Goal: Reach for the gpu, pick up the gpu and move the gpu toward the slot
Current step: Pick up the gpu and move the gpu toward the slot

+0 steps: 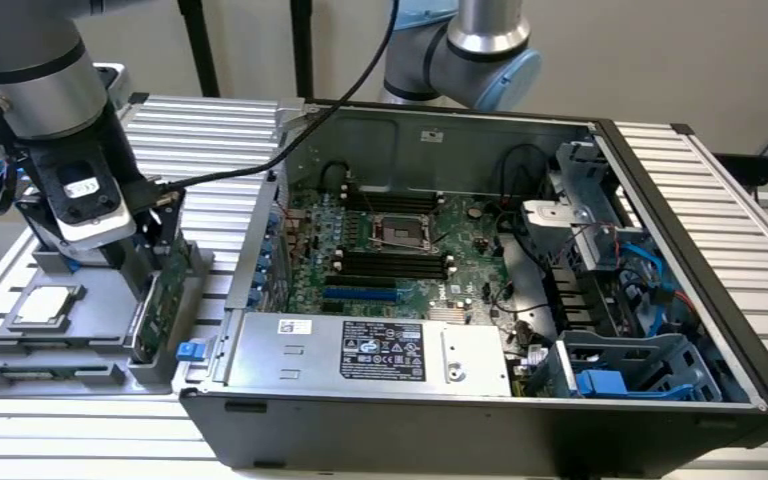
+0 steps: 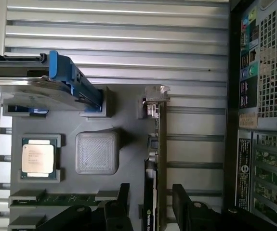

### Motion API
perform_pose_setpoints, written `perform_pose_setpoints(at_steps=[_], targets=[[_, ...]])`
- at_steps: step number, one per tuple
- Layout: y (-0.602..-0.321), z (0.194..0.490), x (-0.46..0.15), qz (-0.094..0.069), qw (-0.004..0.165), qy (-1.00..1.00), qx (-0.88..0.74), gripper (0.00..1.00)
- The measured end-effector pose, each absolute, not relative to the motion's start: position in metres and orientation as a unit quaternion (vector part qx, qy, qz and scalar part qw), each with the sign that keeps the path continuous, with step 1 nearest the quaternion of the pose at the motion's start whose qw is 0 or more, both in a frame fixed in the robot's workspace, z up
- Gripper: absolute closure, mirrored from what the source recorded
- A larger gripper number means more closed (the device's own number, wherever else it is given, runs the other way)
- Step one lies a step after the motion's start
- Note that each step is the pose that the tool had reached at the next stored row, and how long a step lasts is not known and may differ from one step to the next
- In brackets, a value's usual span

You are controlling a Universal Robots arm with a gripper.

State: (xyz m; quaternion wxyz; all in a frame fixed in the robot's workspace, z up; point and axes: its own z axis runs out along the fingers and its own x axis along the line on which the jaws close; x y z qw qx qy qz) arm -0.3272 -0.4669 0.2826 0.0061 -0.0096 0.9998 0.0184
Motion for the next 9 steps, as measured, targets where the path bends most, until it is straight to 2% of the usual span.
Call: perform_pose_setpoints(at_steps=[9], targets=[[-0.468, 0.266, -0.328, 0.018, 0.009, 1.000, -0.010, 0.52]])
